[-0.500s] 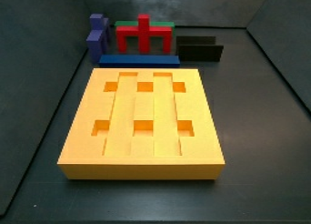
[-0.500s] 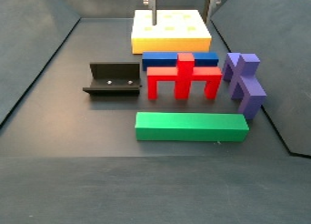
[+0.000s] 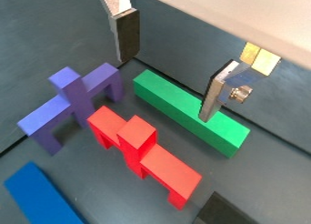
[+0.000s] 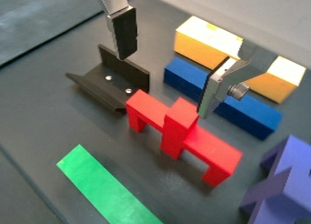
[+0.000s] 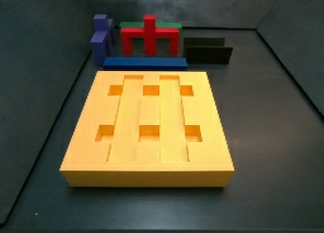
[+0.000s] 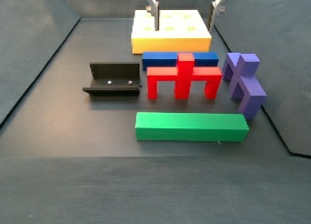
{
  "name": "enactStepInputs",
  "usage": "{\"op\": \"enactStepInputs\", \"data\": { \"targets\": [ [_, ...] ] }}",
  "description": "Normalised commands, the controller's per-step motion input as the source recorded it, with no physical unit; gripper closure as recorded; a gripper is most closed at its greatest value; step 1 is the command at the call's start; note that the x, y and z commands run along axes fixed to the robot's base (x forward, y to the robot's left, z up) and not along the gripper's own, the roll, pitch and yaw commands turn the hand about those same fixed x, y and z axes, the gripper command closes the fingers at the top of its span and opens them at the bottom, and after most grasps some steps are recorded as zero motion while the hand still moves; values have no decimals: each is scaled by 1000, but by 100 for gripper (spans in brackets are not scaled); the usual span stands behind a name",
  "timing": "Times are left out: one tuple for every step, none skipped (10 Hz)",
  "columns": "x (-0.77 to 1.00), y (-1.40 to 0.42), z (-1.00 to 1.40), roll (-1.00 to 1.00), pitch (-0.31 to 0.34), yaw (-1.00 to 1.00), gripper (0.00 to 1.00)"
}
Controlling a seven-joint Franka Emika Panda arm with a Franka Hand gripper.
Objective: Pick up the green object. Move up. Move to above the board. Insert the green object.
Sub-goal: Pick up the green object.
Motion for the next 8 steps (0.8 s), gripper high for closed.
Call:
{"op": "enactStepInputs", "data": {
  "targets": [
    [0, 91, -277, -1, 113, -914, 0],
    [0, 60, -269, -4, 106, -943, 0],
    [0, 80, -200, -3, 81, -923, 0],
    [0, 189, -123, -11, 50, -817, 0],
    [0, 231, -123, -1, 54, -786, 0],
    [0, 251, -83, -13, 34, -763, 0],
    [3, 306, -3, -29, 0, -694, 0],
    [29, 317, 0, -64, 0, -660, 0]
  ]
}}
